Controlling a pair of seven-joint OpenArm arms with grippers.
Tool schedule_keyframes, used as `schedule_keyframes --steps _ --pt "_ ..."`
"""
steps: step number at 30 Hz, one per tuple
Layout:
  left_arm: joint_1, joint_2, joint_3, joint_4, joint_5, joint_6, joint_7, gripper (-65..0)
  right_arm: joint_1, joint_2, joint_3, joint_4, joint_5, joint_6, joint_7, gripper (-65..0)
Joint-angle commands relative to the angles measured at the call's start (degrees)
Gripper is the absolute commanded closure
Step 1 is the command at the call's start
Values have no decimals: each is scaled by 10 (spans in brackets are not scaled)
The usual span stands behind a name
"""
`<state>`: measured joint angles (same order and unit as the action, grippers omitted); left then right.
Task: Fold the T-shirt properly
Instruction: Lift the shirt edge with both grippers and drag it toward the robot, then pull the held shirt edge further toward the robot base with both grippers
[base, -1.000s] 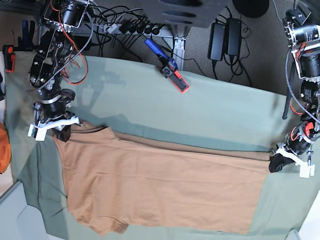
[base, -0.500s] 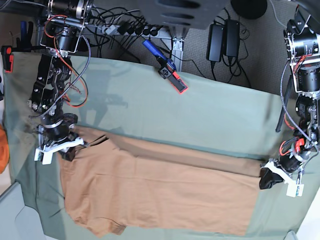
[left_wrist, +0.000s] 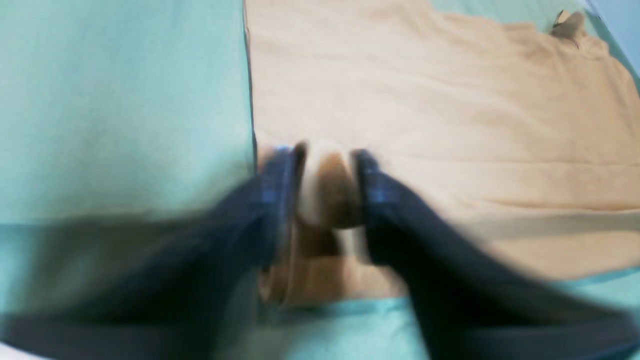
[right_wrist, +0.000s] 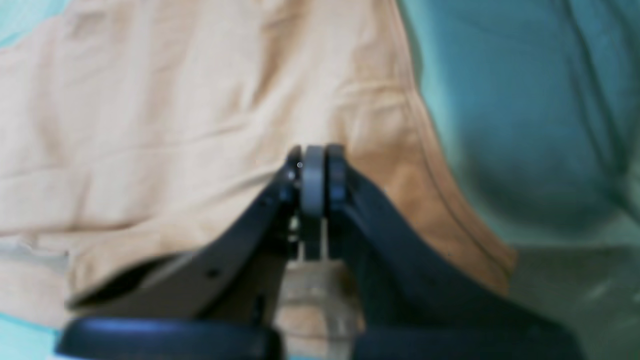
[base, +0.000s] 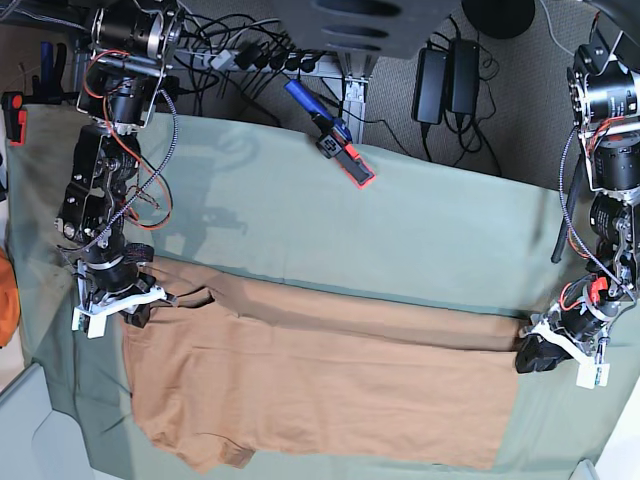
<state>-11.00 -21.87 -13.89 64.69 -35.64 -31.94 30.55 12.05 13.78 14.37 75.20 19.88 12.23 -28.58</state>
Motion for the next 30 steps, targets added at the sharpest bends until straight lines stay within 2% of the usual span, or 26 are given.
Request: schedule_keyframes --steps 1,3,4,5,9,13,18,21,24,26,30 --pt "-14 -10 -3 8 -9 -2 -7 -404 14 5 1 9 5 38 16 -92" --pt "-14 -10 -3 8 -20 -2 -2 -410 15 5 1 9 5 42 16 -309" --pt "-14 -10 -3 8 -29 1 3 -410 15 5 1 9 5 42 16 -392" --pt "-14 -10 -4 8 -38 5 10 -410 15 5 1 9 5 41 16 -439" --pt "-14 -10 -37 8 -83 13 71 -410 16 5 15 17 5 41 10 -440" --pt "-9 -13 -110 8 -170 8 163 -409 16 5 82 51 14 41 -58 -440" --pt "28 -33 -127 8 -224 -9 178 -409 7 8 195 69 65 41 -150 -440" --pt "54 -34 -127 8 -237 -14 177 -409 -22 6 236 68 84 41 -150 -439" --pt "71 -32 -128 8 -251 -21 179 -409 -48 -2 242 66 97 41 -148 -439" --pt "78 -32 -128 8 -266 -33 185 -409 -57 -14 242 65 102 41 -144 -439" --pt "83 -32 -128 8 -284 -37 191 -409 -57 -46 242 56 108 41 -124 -439"
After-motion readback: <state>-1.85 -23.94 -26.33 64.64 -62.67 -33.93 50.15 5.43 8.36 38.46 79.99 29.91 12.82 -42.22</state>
